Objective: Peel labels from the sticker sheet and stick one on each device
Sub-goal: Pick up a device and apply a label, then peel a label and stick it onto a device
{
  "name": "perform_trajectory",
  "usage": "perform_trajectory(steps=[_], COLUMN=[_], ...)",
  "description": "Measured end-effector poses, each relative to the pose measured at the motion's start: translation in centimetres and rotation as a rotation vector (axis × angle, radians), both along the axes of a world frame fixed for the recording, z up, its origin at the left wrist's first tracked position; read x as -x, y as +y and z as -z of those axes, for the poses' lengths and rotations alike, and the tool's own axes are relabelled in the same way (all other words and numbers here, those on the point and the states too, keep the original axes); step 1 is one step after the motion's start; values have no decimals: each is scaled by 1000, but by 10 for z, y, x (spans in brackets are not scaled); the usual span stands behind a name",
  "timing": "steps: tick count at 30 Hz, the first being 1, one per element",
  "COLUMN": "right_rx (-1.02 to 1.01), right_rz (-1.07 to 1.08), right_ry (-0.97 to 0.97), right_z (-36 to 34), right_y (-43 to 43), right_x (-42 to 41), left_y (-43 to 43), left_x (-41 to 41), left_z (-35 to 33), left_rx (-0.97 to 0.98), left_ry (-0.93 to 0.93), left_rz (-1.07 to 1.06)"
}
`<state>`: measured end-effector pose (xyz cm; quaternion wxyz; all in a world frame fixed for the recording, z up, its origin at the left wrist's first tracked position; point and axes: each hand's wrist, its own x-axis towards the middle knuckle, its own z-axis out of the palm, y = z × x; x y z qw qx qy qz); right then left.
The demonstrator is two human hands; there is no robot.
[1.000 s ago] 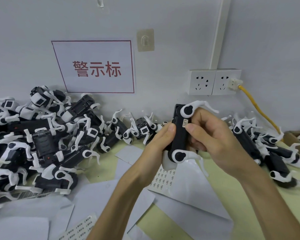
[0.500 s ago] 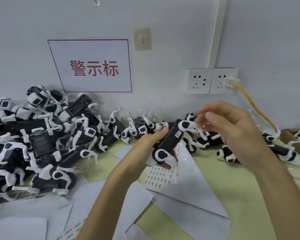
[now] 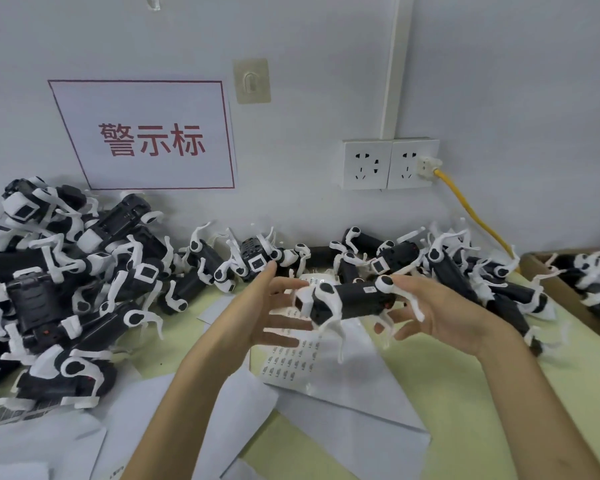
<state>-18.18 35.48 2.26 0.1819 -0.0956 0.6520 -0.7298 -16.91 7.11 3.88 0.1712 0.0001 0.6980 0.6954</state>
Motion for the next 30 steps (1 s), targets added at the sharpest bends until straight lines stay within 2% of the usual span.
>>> perform_trajectory(steps=[3,4,6,9,10,12,14,17,21,23,25,27,30], right_rx=[171,311,747,1265,1381,1456,1346,953,210,-171,-466,-633,-713], right_rz=[109,120,114,241,264,314,459,580,412,357,338,319,272], right_ry=[92,144,196,71,75,192,286,301,197,173,193,165,111], right_z=[10,12,16,15,15,17,14,-1,-20,-13,4,22,44], right_y=[34,49,74,119,130,138,132,102,43,13,-14,-33,-49], right_x=[3,6,9,13,14,16,16,12,9,11,16,20,23], left_y=[-4,-5,-6,-3,-3,-3,-3,-4,-8,-9,-7,-4,1], left_x=[1,1,1,0,1,2,3,7,11,11,10,9,10], left_z=[-2,-2,-3,-2,-2,0,2,6,15,19,25,32,41], left_rx=[-11,-13,-12,-20,-25,-32,-29,9,103,165,247,344,429], left_ry=[45,52,67,79,81,75,59,35,19,2,-12,-17,-12], left_rz=[-39,-48,-64,-77,-83,-109,-143,-177,-185,-164,-142,-129,-111])
